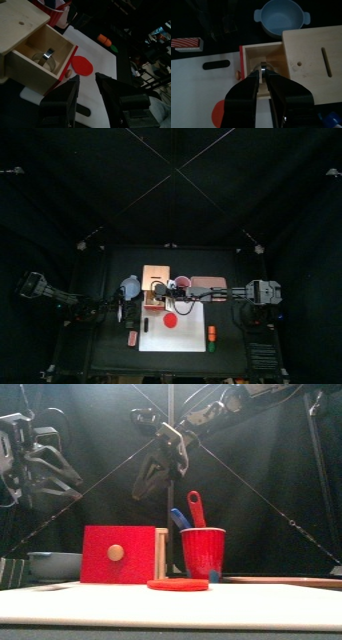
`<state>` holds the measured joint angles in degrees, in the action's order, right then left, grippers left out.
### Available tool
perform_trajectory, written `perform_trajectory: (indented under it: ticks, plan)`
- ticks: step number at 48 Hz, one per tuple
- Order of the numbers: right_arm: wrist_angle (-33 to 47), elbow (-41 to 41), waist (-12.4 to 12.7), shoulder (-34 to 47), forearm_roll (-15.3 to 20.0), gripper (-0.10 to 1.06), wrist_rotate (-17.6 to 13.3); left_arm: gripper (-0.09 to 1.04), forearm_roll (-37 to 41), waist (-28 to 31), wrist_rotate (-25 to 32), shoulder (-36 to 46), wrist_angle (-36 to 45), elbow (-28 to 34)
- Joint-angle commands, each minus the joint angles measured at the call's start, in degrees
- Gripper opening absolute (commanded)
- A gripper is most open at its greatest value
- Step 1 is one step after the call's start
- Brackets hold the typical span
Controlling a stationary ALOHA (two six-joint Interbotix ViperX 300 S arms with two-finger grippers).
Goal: Get the cutter from the drawer then cut the dough then place the extra dough in the bowl
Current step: Place the cutter on the board
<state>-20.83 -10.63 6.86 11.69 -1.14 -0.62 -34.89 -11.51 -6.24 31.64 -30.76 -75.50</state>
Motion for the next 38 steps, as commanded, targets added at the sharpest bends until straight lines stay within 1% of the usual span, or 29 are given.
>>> perform_trajectory:
  ticks: [1,14,22,29,32,38]
  plan:
    - [0.35,1.93,0.35,-0.53,-0.09,0.72,0.09,0.73,0.18,0.26,0.0,0.09,-0.18,0.53]
    - [0.18,2.46,0.53,2.64,-0.18,0.72,0.09,0.73,0.18,0.53,0.0,0.09,-0.18,0.18]
    - [0.0,2.72,1.49,3.96,-0.18,0.72,0.18,0.73,0.18,0.62,-0.09,0.09,-0.18,-0.09]
    - [-0.09,2.99,1.76,5.27,-1.05,0.71,0.09,0.73,0.18,1.05,-0.18,0.09,-0.18,-0.26]
    - [-0.35,3.08,1.76,5.63,-1.05,0.69,0.26,0.73,0.09,1.14,-0.18,0.09,-0.18,-0.35]
    - [-0.7,3.16,1.41,5.63,-1.14,0.56,0.18,0.73,-0.18,1.23,-0.18,0.09,-0.18,-0.35]
